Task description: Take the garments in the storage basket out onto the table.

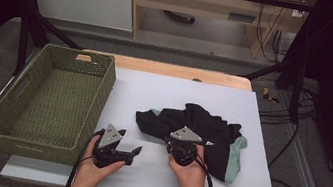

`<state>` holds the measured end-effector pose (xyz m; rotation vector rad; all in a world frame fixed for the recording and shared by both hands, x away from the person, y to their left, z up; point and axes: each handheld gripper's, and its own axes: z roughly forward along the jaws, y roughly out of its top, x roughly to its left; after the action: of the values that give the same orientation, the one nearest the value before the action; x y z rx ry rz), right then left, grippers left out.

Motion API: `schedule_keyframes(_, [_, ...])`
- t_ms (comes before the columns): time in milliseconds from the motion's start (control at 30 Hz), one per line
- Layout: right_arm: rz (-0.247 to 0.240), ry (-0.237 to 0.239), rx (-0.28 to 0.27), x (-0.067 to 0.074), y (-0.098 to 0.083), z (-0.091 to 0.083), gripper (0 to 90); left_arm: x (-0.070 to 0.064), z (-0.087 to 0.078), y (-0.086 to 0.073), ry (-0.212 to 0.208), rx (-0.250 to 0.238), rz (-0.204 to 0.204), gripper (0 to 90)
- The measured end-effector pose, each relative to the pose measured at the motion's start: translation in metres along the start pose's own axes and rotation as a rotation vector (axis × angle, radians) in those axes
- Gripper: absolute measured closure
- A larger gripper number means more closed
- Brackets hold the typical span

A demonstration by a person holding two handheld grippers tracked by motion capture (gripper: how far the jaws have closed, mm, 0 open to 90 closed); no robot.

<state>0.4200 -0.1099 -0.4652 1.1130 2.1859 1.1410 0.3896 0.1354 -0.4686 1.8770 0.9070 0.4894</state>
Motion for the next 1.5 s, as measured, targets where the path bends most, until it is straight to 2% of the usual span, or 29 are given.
schedule_keyframes(267, [0.024, 0.146, -0.024, 0.027, 0.011, -0.009, 84.7, 0.001, -0.001, 0.0, 0.003, -0.003, -0.003, 16.8])
schedule_keyframes(367, [0.018, 0.172, -0.029, 0.034, 0.015, -0.01, 82.9, 0.002, -0.001, 0.0, 0.005, -0.003, -0.006, 16.9])
schedule_keyframes(400, [0.008, 0.171, -0.028, 0.035, 0.015, -0.009, 79.9, 0.002, -0.001, 0.0, 0.005, -0.004, -0.008, 16.8])
schedule_keyframes(467, [0.003, 0.178, -0.023, 0.035, 0.015, -0.008, 66.9, 0.003, -0.002, 0.0, 0.007, -0.005, -0.008, 16.8])
schedule_keyframes(533, [-0.006, 0.164, -0.027, 0.035, 0.016, -0.01, 54.0, 0.004, -0.002, 0.0, 0.01, -0.008, -0.01, 16.8])
schedule_keyframes(633, [-0.008, 0.152, -0.037, 0.03, 0.018, -0.02, 45.3, 0.005, -0.002, 0.0, 0.01, -0.004, -0.014, 16.8])
schedule_keyframes(700, [-0.022, 0.117, -0.048, 0.024, 0.02, -0.027, 42.8, 0.004, -0.001, -0.001, 0.01, -0.001, -0.012, 16.9])
schedule_keyframes(833, [-0.011, 0.073, -0.061, 0.003, 0.024, -0.042, 39.3, 0.003, -0.001, -0.001, 0.01, 0.002, -0.009, 16.9])
schedule_keyframes(1133, [0.05, -0.053, -0.082, -0.056, 0.026, -0.07, 37.4, 0.004, 0.0, -0.002, 0.012, 0.009, -0.011, 17.3])
schedule_keyframes(1367, [0.11, -0.138, -0.068, -0.098, 0.014, -0.085, 40.2, 0.005, 0.001, -0.003, 0.018, 0.017, -0.003, 19.0])
schedule_keyframes(1500, [0.135, -0.17, -0.043, -0.115, 0.002, -0.088, 40.5, 0.003, 0.003, -0.004, 0.016, 0.022, 0.0, 20.0])
